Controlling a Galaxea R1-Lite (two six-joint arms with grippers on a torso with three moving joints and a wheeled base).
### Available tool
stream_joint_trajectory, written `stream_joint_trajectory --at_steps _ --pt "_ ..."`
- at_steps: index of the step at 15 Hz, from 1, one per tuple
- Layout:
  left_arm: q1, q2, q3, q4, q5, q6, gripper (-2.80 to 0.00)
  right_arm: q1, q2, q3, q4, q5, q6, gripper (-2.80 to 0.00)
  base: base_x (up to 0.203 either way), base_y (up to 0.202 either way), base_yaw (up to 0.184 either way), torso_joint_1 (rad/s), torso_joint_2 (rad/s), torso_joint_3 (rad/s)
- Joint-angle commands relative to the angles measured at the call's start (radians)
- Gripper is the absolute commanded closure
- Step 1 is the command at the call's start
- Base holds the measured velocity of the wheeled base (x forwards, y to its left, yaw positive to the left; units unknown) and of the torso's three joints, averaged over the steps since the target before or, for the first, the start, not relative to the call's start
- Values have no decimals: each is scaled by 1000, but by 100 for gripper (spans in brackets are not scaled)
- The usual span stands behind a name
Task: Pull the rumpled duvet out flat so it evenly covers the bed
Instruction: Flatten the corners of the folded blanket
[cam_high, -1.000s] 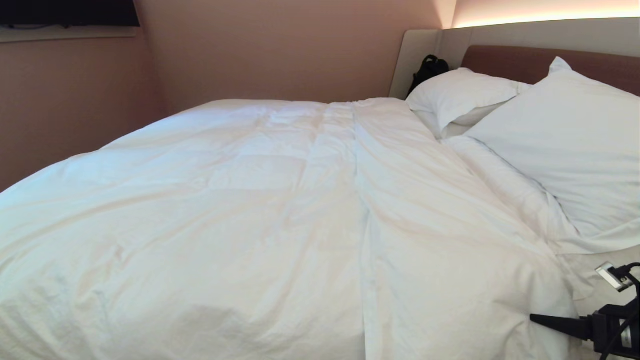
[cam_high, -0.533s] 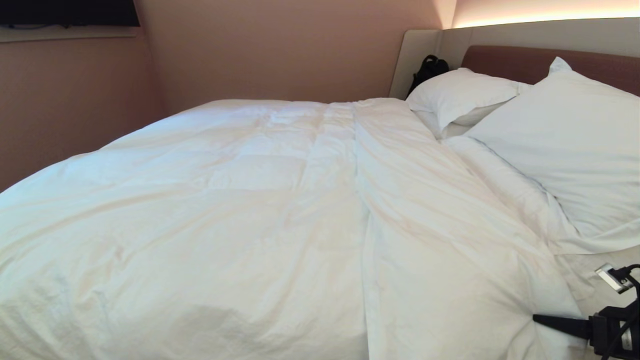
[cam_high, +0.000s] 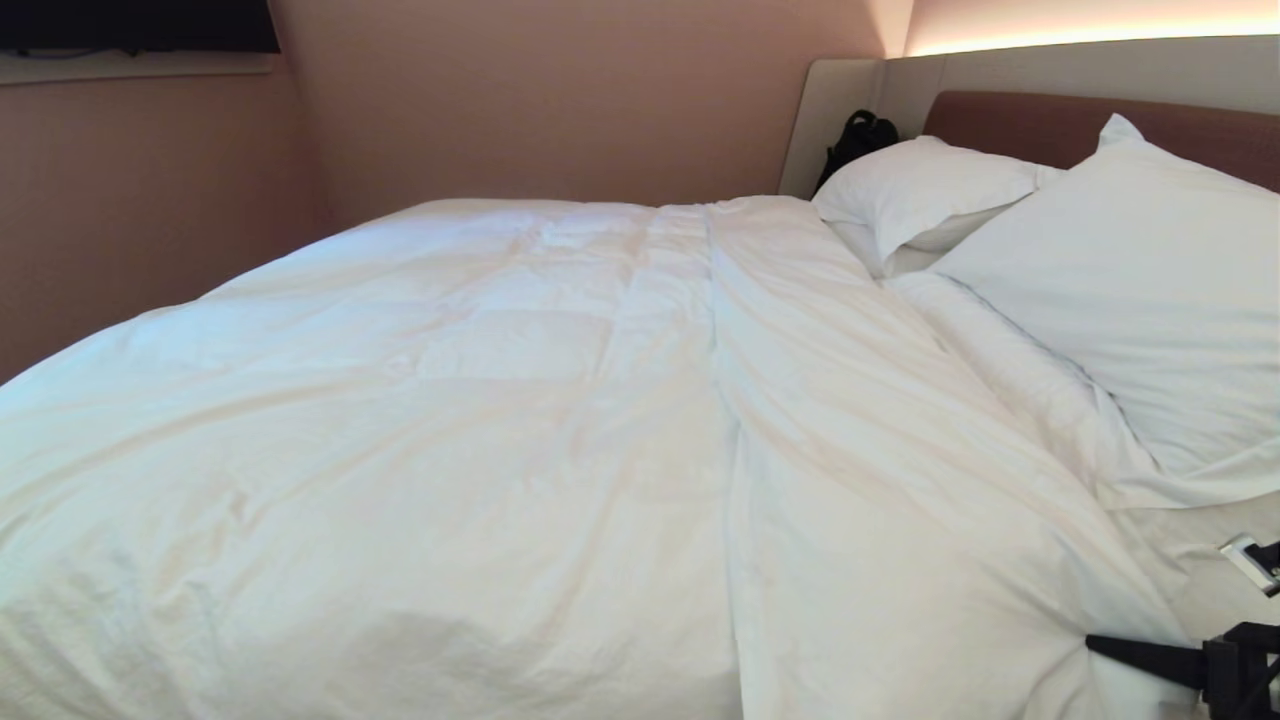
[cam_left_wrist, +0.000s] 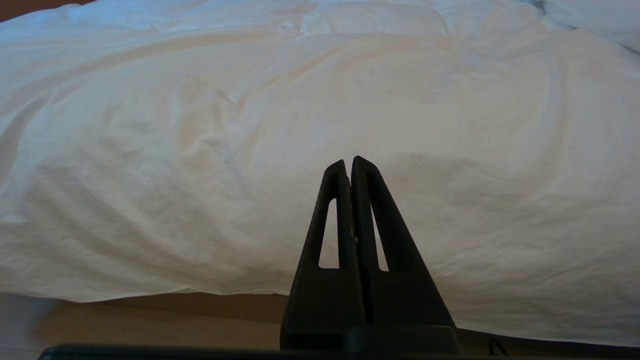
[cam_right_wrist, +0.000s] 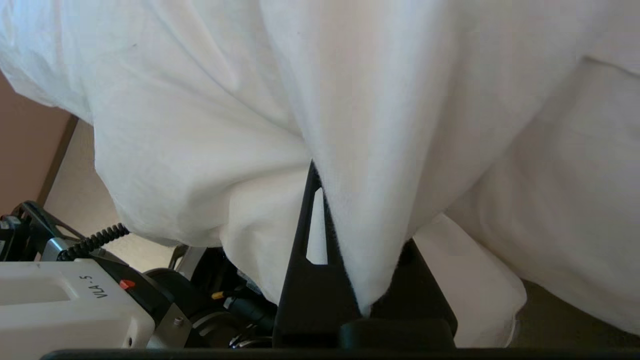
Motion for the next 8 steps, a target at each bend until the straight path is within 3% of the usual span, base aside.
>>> stream_joint_trajectory --at_steps 1,8 --pt "0 0 0 -1 0 0 0 -33 -71 3 2 5 -1 0 0 0 0 0 0 0" --pt "0 0 0 -1 0 0 0 -105 -77 -16 3 -42 1 0 0 0 0 0 0 0"
